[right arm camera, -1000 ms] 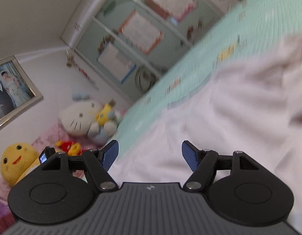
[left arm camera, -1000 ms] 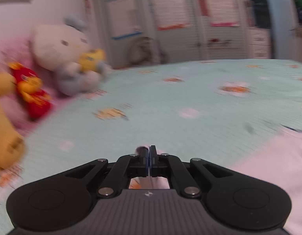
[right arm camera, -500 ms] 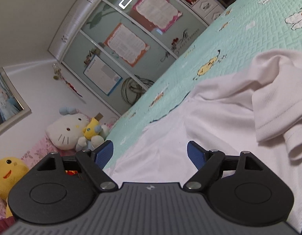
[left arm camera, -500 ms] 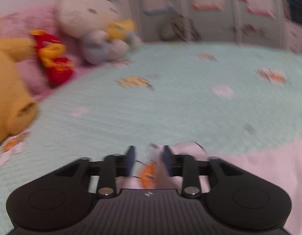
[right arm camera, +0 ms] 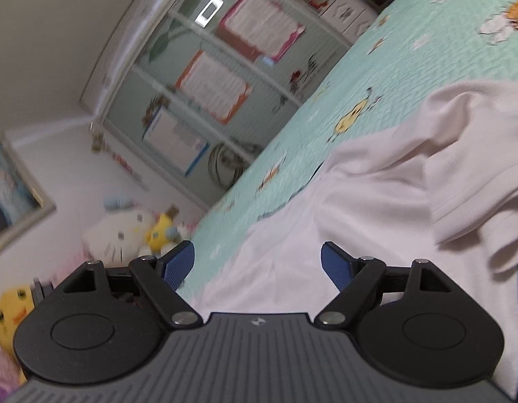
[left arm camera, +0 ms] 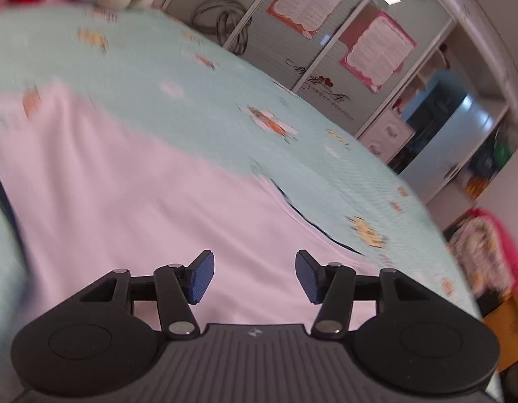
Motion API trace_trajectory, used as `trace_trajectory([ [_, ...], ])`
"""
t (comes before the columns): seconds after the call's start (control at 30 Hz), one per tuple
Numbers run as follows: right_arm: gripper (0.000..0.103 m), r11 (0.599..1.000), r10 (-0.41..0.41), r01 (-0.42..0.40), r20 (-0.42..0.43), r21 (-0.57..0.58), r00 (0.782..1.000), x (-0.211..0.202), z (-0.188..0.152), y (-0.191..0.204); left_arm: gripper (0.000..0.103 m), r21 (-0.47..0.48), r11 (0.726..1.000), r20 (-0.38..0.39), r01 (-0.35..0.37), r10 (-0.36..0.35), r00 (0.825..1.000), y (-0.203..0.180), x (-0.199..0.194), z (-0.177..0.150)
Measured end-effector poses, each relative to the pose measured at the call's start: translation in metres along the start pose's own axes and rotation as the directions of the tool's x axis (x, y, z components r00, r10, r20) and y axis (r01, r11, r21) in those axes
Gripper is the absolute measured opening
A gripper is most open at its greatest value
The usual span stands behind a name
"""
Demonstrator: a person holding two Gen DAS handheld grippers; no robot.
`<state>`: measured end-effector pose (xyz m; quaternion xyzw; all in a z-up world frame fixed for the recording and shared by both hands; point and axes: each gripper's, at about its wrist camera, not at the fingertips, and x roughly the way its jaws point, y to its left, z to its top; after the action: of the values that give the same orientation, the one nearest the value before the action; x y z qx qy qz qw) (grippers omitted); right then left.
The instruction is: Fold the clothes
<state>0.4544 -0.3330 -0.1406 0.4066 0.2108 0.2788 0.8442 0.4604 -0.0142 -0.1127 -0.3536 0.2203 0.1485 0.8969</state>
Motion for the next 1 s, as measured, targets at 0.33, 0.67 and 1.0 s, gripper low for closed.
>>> trace_trajectory([
  [0.33, 0.082, 0.999, -0.05, 0.049, 0.066, 0.012, 0.997, -0.015, 0.027, 0.003, 0.07, 0.005, 1.0, 0.206, 0.0, -0.001, 0.979, 0.01, 0.014, -0.057],
  [0.67, 0.082, 0.85, -0.453, 0.459, 0.088, -0.259, 0.887, -0.054, 0.095, -0.006, 0.07, -0.014, 0.999, 0.199, 0.038, -0.035, 0.979, 0.017, 0.008, -0.06],
  [1.0, 0.082, 0.408, -0.544, 0.346, 0.08, -0.844, 0.836, -0.046, 0.031, 0.04, 0.071, -0.04, 0.998, 0.197, 0.055, -0.047, 0.979, 0.021, 0.008, -0.059],
])
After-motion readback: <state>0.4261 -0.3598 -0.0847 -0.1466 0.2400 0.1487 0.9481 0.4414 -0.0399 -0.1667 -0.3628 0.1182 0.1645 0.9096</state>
